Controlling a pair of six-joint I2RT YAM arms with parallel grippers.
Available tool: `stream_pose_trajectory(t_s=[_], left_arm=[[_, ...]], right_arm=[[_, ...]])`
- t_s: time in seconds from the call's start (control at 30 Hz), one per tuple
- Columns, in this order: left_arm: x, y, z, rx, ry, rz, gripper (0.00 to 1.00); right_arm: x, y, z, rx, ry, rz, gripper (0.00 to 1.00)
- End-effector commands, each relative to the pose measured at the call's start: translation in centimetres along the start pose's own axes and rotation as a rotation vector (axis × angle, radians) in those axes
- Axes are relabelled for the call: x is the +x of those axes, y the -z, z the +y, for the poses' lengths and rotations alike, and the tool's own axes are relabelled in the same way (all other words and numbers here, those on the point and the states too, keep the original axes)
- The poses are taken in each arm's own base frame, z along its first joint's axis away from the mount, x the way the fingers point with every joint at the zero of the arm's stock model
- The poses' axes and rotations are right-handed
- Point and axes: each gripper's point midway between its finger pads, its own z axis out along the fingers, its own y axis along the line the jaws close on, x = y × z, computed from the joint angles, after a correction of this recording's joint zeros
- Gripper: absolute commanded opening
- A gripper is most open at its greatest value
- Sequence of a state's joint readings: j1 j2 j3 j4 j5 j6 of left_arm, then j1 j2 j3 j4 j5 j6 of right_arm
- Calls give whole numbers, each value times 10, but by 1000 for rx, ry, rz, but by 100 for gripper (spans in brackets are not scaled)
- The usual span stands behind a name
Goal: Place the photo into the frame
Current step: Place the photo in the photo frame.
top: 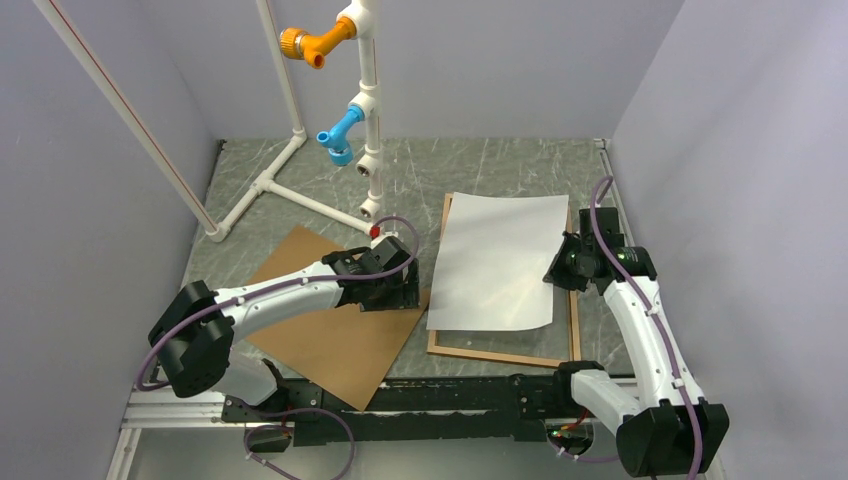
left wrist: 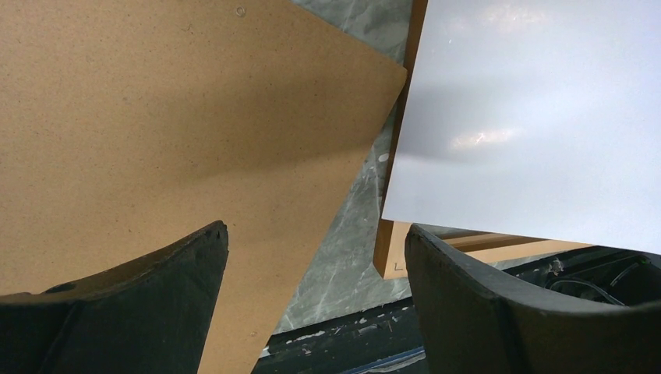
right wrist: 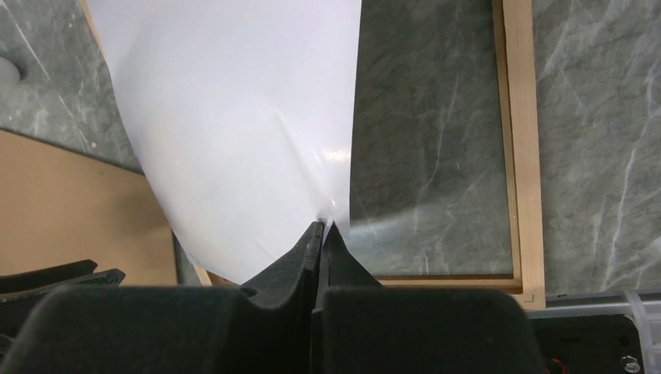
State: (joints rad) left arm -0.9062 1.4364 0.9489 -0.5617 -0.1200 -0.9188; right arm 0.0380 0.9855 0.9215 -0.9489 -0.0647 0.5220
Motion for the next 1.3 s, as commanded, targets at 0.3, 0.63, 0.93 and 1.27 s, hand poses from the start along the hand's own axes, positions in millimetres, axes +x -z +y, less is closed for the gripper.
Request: stream_pose_trajectory(t_s=[0.3,0.63,0.93,1.27], left_arm=[[-10,6,-11,32,-3,-18,87],[-10,5,-13,38,-5,-15,87],[-8,4,-13,35,-10,-7,87],[-9,3,-13,37,-9,-8,87]], right_arm=[[11,16,-14,60,41,41,0],[-5,13,-21,119,54,2,0],[-20,12,-24,160,38,-50,0],[-27,13,-24,148,19,-71,0]])
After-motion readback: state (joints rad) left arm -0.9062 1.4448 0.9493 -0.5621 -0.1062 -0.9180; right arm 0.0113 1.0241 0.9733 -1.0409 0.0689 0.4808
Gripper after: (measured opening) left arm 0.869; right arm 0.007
